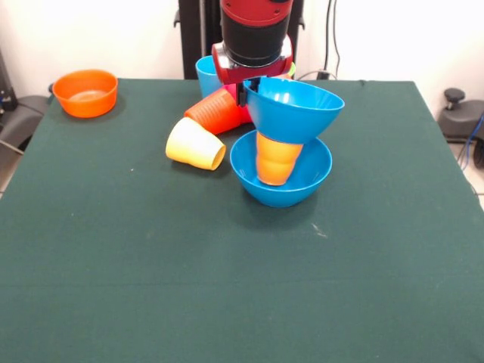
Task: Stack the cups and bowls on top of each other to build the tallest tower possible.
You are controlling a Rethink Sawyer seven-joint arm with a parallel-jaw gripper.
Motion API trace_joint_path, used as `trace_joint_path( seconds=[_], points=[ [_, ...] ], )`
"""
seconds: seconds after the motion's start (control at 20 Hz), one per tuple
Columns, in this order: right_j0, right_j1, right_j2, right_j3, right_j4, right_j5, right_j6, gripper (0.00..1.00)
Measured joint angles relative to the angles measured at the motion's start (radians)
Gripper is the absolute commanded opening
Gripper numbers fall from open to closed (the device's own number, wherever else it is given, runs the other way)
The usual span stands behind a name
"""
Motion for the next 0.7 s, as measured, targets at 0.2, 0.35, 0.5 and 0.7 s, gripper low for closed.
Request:
trace_joint_path(
  seconds=[0.2, 0.35, 0.5, 0.7],
  points=[
    [0.000, 0.000, 0.000, 0.000, 0.000, 0.000, 0.000, 0.00],
    [0.000, 0.000, 0.000, 0.001, 0.000, 0.000, 0.000, 0.00],
    [0.000, 0.000, 0.000, 0.003, 0.000, 0.000, 0.000, 0.00],
    [0.000, 0.000, -0.003, 0.010, 0.000, 0.000, 0.000, 0.00]
  ],
)
